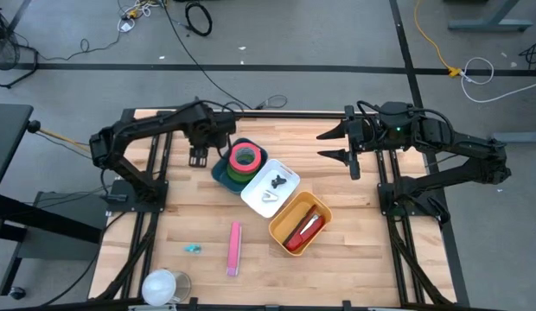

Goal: Pick and place Stapler, Stapler remover, tape
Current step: Put the light blue staple remover into the white bin

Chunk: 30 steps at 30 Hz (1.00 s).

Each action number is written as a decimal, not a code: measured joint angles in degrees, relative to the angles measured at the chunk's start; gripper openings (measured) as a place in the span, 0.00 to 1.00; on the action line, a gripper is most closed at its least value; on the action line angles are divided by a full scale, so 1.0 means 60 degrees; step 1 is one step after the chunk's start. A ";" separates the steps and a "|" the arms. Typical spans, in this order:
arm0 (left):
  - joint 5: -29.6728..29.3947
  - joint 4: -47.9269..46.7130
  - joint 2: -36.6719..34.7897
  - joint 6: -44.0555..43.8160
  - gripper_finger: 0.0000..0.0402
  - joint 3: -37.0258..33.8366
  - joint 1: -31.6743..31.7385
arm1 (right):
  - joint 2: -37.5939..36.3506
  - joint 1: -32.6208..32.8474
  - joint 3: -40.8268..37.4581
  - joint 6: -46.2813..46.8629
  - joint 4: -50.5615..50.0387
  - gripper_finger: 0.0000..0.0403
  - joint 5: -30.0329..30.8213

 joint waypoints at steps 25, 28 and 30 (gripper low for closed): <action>0.2443 0.1515 0.0004 -0.1527 0.45 0.3696 -0.1284 | 0.0000 0.0003 0.0000 0.0000 0.0247 0.48 0.0000; 0.2785 0.2095 0.0000 -0.1775 0.45 0.3734 -0.1522 | 0.0000 0.0000 0.0000 0.0000 0.0247 0.48 0.0000; 0.2992 0.2455 0.0004 -0.1988 0.45 0.3733 -0.1674 | 0.0000 0.0002 0.0000 0.0000 0.0247 0.48 0.0000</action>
